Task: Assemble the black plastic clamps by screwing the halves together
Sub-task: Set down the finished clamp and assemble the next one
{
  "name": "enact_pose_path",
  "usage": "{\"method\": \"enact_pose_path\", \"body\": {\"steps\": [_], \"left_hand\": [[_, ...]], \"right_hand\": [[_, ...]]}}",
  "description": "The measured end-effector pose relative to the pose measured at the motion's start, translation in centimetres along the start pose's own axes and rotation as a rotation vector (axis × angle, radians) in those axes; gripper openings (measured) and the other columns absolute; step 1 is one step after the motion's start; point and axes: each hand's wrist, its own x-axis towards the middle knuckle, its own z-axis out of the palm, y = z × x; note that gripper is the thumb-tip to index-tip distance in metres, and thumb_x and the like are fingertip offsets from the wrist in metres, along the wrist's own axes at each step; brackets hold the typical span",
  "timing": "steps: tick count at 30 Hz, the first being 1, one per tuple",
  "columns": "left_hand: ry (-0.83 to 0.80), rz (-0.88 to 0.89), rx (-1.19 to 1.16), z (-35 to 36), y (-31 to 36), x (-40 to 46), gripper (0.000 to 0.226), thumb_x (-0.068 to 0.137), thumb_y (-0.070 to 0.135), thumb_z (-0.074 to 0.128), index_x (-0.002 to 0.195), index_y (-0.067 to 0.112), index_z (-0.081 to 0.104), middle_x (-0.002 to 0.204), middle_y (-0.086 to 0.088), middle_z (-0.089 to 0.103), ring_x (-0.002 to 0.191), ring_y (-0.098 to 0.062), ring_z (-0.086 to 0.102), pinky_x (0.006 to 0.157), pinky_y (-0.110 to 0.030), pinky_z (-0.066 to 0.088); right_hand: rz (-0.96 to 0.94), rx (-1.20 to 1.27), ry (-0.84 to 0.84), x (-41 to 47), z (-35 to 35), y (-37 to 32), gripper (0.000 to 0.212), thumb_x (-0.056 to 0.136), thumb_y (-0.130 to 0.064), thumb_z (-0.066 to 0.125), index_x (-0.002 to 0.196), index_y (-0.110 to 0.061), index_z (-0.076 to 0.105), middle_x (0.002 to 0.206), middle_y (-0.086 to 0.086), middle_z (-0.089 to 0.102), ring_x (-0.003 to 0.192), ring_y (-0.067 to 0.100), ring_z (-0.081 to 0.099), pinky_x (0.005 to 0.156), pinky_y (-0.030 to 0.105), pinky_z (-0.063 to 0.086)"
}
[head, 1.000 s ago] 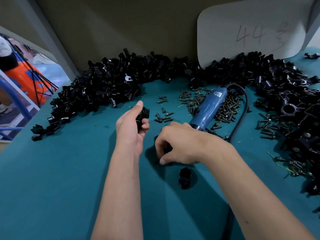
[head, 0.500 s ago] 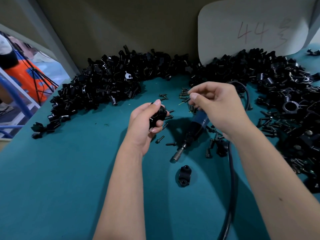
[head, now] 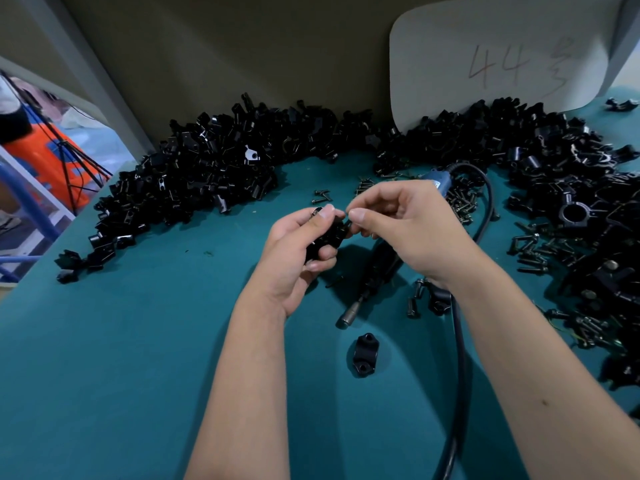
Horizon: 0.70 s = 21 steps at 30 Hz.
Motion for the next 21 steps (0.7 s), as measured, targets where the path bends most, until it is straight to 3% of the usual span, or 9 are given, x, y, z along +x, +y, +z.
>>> {"method": "enact_pose_path", "body": {"steps": [4, 7, 11, 15, 19, 21], "left_hand": [[-0.048, -0.028, -0.006, 0.0, 0.0, -0.1, 0.022, 0.096, 0.026, 0.063, 0.101, 0.008, 0.075, 0.087, -0.009, 0.065, 0.056, -0.009, 0.042, 0.040, -0.014, 0.029], [-0.033, -0.059, -0.091, 0.2, 0.0, -0.2, 0.022, 0.101, 0.023, 0.059, 0.103, 0.006, 0.073, 0.089, -0.011, 0.059, 0.056, -0.010, 0.044, 0.040, -0.015, 0.031], [-0.085, -0.111, -0.279, 0.7, 0.4, -0.4, 0.026, 0.095, 0.024, 0.059, 0.099, 0.001, 0.070, 0.087, -0.010, 0.061, 0.054, -0.009, 0.043, 0.039, -0.014, 0.032], [-0.108, -0.175, -0.370, 0.9, 0.5, -0.5, 0.025, 0.095, 0.025, 0.056, 0.102, 0.001, 0.063, 0.091, -0.012, 0.061, 0.055, -0.008, 0.039, 0.039, -0.012, 0.028], [-0.145, -0.208, -0.388, 1.0, 0.5, -0.4, 0.026, 0.096, 0.030, 0.057, 0.103, 0.005, 0.060, 0.087, -0.006, 0.054, 0.055, -0.006, 0.037, 0.040, -0.012, 0.028], [-0.160, -0.199, -0.362, 1.0, 0.4, -0.4, 0.025, 0.094, 0.030, 0.060, 0.102, 0.006, 0.060, 0.087, -0.005, 0.052, 0.056, -0.006, 0.037, 0.040, -0.013, 0.028]], "right_hand": [[0.033, -0.005, -0.039, -0.1, 0.1, -0.2, 0.006, 0.092, -0.016, 0.078, 0.086, -0.015, 0.078, 0.073, 0.002, 0.075, 0.068, 0.009, 0.067, 0.071, 0.024, 0.053], [0.041, -0.050, 0.013, -0.2, 0.5, -0.3, 0.026, 0.092, -0.029, 0.080, 0.075, -0.011, 0.070, 0.064, 0.000, 0.069, 0.059, 0.008, 0.058, 0.063, 0.024, 0.048], [0.092, 0.079, 0.048, -0.2, 0.6, -0.6, 0.044, 0.105, -0.040, 0.058, 0.081, -0.005, 0.071, 0.065, 0.005, 0.067, 0.060, 0.010, 0.056, 0.055, 0.019, 0.043], [0.101, 0.234, -0.015, -0.4, 0.4, -0.5, 0.023, 0.107, -0.019, 0.057, 0.105, -0.015, 0.080, 0.076, 0.001, 0.068, 0.072, 0.011, 0.056, 0.058, 0.021, 0.044], [0.116, 0.269, -0.004, -0.4, 0.7, -0.6, 0.011, 0.096, -0.012, 0.073, 0.090, -0.007, 0.080, 0.066, -0.003, 0.061, 0.063, 0.010, 0.049, 0.053, 0.024, 0.039], [0.106, 0.235, 0.066, -0.3, 0.9, -0.7, 0.019, 0.089, -0.016, 0.081, 0.075, -0.007, 0.072, 0.057, -0.009, 0.057, 0.054, 0.008, 0.042, 0.049, 0.023, 0.035]]}}
